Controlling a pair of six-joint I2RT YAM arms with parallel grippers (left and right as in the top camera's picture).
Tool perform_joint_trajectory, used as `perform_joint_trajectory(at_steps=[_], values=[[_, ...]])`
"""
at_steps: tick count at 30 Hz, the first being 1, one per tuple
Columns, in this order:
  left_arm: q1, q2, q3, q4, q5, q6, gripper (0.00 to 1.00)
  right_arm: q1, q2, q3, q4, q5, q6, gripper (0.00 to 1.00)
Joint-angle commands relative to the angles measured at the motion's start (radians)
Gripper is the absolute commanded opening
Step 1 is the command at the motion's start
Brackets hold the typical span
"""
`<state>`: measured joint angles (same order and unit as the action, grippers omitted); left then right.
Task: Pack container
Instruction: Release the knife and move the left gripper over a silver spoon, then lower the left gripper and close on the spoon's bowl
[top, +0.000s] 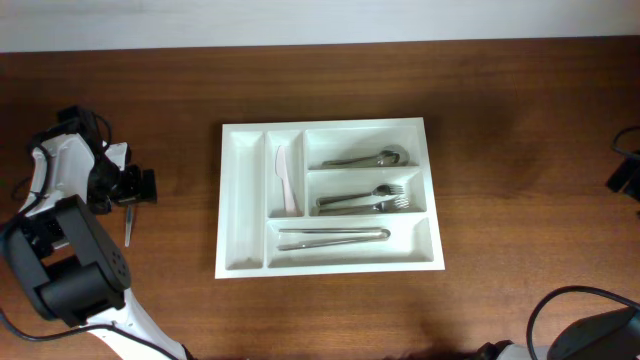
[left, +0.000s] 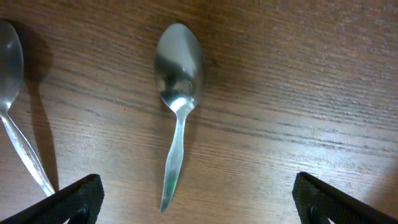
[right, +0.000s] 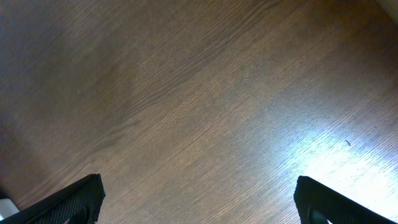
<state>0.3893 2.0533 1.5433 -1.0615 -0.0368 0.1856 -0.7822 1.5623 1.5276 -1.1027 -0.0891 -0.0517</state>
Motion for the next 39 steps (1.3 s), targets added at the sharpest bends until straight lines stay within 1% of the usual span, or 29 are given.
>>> perform_joint_trajectory(at_steps=[1, 6, 9, 18, 29, 39], values=[[0.003, 0.018, -0.008, 0.012, 0.005, 0.032, 0.99, -0.003, -0.003, -0.003, 0.000, -0.009, 0.008, 0.99], [0.003, 0.026, -0.008, 0.018, 0.008, 0.104, 0.99, -0.003, -0.003, -0.003, 0.000, -0.009, 0.008, 0.99], [0.003, 0.036, -0.008, 0.024, 0.020, 0.123, 0.99, -0.003, -0.003, -0.003, 0.000, -0.009, 0.008, 0.99], [0.003, 0.098, -0.008, 0.022, 0.023, 0.122, 0.99, -0.003, -0.003, -0.003, 0.000, -0.009, 0.008, 0.99], [0.003, 0.104, -0.008, 0.047, 0.023, 0.123, 0.99, -0.003, -0.003, -0.003, 0.000, -0.009, 0.009, 0.99], [0.003, 0.148, -0.009, 0.051, 0.023, 0.122, 0.99, -0.003, -0.003, -0.003, 0.000, -0.009, 0.008, 0.99]])
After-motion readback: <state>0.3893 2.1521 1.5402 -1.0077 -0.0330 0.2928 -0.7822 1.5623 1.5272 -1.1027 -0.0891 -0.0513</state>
